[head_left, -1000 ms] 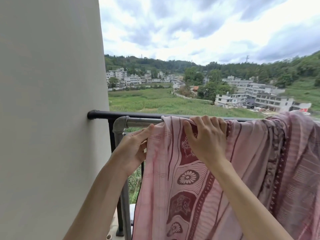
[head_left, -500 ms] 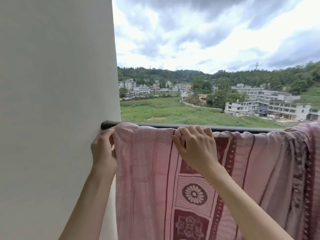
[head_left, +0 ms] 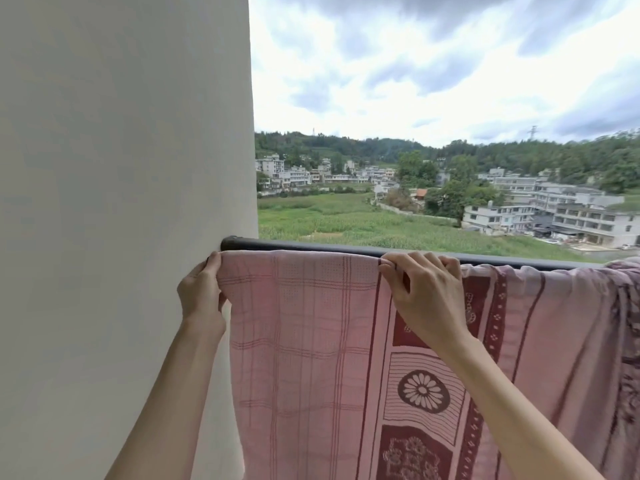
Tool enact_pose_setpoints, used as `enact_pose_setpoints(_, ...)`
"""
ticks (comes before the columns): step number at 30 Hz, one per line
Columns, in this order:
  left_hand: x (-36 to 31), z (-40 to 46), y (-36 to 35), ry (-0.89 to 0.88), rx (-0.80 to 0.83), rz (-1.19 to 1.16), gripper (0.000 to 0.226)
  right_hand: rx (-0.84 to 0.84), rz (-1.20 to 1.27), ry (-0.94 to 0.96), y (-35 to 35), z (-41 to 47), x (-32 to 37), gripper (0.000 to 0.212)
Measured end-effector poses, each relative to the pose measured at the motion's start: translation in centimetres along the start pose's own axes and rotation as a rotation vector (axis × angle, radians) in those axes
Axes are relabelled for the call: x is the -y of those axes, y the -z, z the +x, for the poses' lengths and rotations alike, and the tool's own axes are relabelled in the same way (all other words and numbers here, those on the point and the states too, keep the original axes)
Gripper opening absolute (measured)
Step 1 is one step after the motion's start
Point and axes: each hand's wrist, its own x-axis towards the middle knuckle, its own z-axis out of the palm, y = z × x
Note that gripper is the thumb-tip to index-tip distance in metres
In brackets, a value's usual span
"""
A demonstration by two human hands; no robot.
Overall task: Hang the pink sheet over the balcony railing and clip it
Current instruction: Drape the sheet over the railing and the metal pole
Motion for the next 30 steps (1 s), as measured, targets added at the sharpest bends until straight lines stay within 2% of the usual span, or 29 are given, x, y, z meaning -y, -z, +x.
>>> enact_pose_setpoints(4, 1.7, 0.4, 0.7, -0.004, 0.097, 0.161, 0.010, -0.008, 0.088, -0.113, 1.1, 0.4, -1.7, 0.020)
enact_pose_setpoints(7, 2.8, 0.4, -0.5, -0.099, 0.071, 0.320, 0.015, 0.010, 0.076, -0.186, 2.1, 0.4, -2.9, 0.019)
enact_pose_setpoints(10, 3.6, -0.2, -2.3, -0.282, -0.064, 0.474, 0.022, 0.066, 0.009, -0.120, 2.0, -0.2, -3.6, 0.028)
enact_pose_setpoints(12, 4.0, -1.0, -3.7, -0.482, -0.131, 0.636, 0.028, 0.092, -0.004, -0.061, 1.8, -0.2, -3.9, 0.043)
enact_pose_setpoints(13, 4.2, -1.5, -4.4, -0.594, -0.113, 0.710, 0.028, 0.095, -0.008, -0.046, 1.8, -0.1, -3.9, 0.049)
enact_pose_setpoints(14, 4.4, -2.4, -5.1, -0.710, -0.045, 0.782, 0.025, 0.101, -0.015, -0.044, 1.8, -0.1, -4.1, 0.052)
enact_pose_setpoints(16, 5.4, -4.5, -6.8, -0.938, 0.210, 0.911, 0.022, 0.137, -0.050, -0.039, 1.7, -0.2, -4.5, 0.049)
enact_pose_setpoints(19, 7.8, -7.6, -9.7, -1.120, 0.567, 1.061, 0.035, 0.180, -0.129, 0.015, 1.5, -1.0, -5.9, 0.041)
enact_pose_setpoints(22, 9.5, -9.4, -12.1, -1.110, 0.670, 1.223, 0.044, 0.172, -0.135, -0.010, 3.0, -1.5, -7.9, 0.042)
enact_pose_setpoints(27, 9.9, -11.2, -15.0, -1.004, 0.516, 1.312, 0.037, 0.166, -0.260, -0.071, 7.3, -3.4, -14.1, 0.043)
enact_pose_setpoints(30, 10.6, -13.0, -17.6, -1.023, 0.540, 1.255, 0.038, 0.154, -0.319, -0.088, 9.3, -3.3, -17.1, 0.053)
